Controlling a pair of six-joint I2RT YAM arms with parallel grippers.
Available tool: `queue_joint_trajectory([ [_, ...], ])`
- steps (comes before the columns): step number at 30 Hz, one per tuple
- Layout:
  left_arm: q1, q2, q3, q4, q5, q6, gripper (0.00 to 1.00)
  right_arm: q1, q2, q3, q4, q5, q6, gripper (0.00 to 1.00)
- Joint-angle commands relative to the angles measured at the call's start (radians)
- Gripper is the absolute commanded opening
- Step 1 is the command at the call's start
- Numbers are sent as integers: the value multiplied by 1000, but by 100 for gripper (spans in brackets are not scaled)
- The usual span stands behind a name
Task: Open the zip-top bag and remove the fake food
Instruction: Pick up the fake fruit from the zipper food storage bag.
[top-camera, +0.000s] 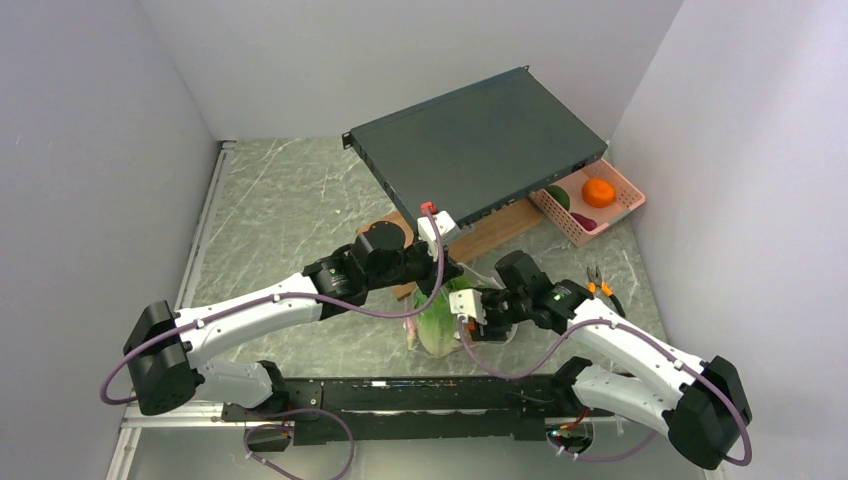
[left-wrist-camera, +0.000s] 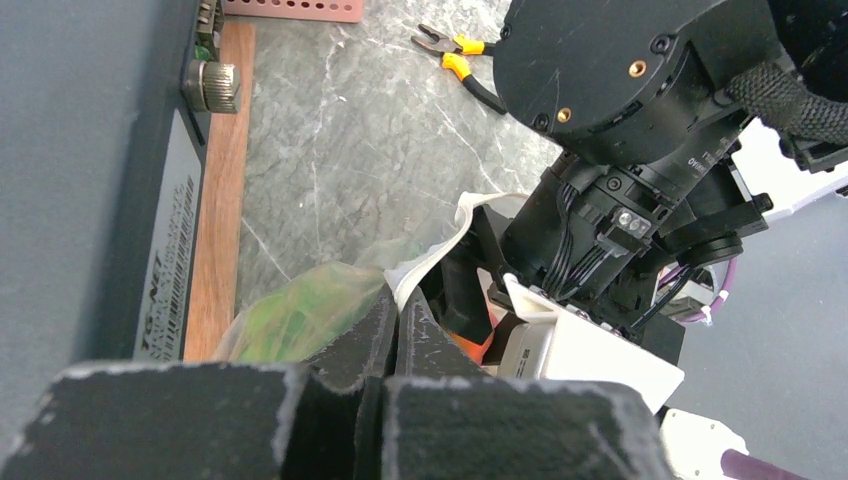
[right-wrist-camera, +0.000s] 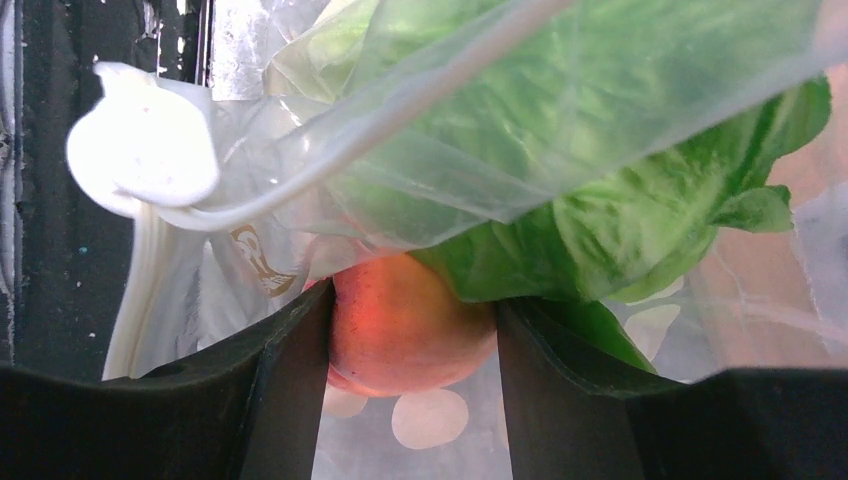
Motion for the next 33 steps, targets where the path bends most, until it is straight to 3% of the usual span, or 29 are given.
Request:
queue_joint_trajectory([
  [1, -17, 46, 30, 33, 61, 7, 0, -19, -14, 68, -93, -23, 37, 21],
  [9, -17, 54, 22, 33, 57, 3, 0, -40, -20, 204, -115, -118, 80, 12],
  [20, -16, 60, 17, 21, 37, 9, 0, -41, -12, 317, -165, -193, 84, 7],
  [33, -15, 48, 18, -16, -75, 8, 0, -87, -18, 425, -358, -294, -42, 1],
])
